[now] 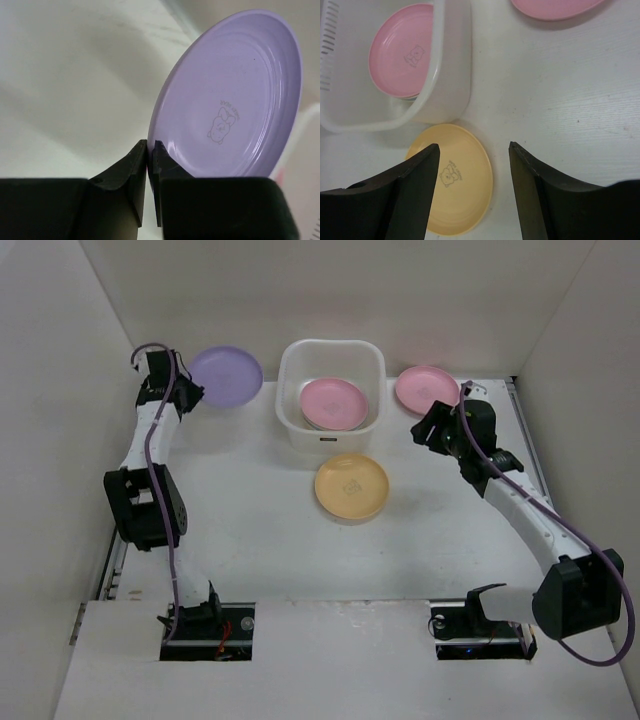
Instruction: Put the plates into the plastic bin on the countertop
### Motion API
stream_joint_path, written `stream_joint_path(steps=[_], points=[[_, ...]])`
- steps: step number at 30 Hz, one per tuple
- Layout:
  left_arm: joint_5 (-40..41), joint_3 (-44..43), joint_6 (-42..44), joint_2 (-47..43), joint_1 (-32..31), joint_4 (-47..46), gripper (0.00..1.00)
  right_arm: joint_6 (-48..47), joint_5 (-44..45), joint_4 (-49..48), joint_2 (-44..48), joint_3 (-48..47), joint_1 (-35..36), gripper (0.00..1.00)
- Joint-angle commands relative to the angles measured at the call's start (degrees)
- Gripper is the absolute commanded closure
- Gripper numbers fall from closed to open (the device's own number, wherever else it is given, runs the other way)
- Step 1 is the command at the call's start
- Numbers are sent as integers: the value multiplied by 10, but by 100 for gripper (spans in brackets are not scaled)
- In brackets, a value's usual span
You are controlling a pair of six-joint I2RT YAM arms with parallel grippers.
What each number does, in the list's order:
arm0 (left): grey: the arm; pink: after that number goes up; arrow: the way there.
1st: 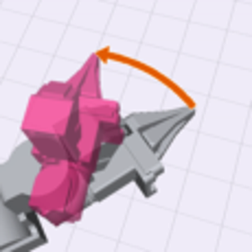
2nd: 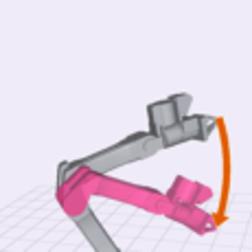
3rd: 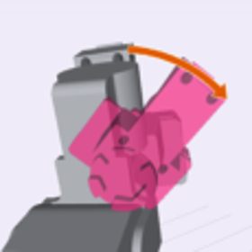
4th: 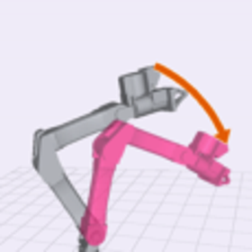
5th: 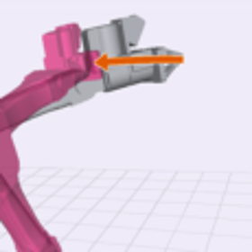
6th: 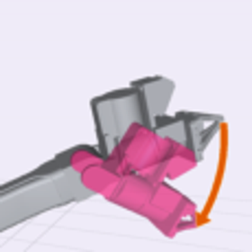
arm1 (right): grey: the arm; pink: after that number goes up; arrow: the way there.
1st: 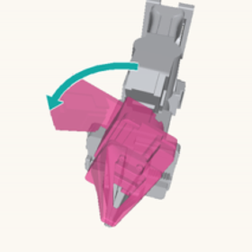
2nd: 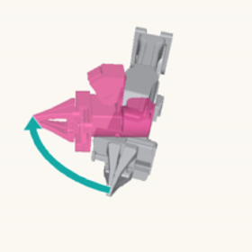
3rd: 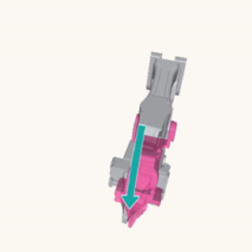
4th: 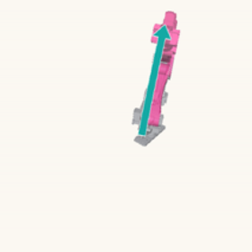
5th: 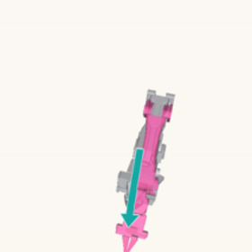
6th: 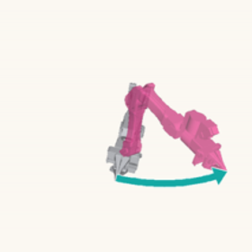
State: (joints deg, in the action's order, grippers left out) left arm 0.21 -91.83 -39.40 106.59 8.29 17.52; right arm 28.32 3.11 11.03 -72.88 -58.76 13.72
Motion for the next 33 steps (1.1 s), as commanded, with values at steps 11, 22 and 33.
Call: stream_joint_path(steps=[11, 22, 33], points=[[-85, -153, 35, 9, -170, -158, 93, 4, -7, -8, 64, 51, -16, 37], [-164, -201, 94, 153, -234, -260, 93, 2, -15, -1, 126, 107, -51, 36], [-154, -257, 182, 208, -259, -181, 87, 1, -23, 1, 129, 116, -84, 36]])
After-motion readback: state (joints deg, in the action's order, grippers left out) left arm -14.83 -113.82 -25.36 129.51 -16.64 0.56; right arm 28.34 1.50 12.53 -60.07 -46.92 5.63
